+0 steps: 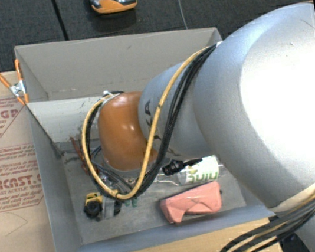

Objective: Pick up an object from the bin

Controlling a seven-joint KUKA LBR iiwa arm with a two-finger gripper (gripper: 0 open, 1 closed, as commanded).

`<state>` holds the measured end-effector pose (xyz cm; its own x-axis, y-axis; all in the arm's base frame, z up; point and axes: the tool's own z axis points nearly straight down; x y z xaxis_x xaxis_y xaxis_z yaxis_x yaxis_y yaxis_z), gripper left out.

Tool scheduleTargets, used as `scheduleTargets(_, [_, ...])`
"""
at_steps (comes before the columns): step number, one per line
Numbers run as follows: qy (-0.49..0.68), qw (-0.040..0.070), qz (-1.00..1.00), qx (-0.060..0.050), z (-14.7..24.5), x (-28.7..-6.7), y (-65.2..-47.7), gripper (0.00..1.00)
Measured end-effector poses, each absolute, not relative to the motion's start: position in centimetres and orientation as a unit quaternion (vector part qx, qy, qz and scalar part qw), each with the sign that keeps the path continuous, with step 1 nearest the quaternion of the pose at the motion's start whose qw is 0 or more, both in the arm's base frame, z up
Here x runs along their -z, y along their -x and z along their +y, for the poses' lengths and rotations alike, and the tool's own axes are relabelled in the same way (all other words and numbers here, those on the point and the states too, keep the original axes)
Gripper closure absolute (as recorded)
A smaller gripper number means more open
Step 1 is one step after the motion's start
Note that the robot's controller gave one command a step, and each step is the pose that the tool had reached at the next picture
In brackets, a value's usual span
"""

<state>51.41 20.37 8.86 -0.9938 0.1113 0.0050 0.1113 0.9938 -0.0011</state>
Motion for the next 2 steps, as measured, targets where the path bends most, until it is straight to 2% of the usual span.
scheduleTargets(2, [0.055,-0.001,-0.998,0.001,20.5,-11.4,-51.6,1.0])
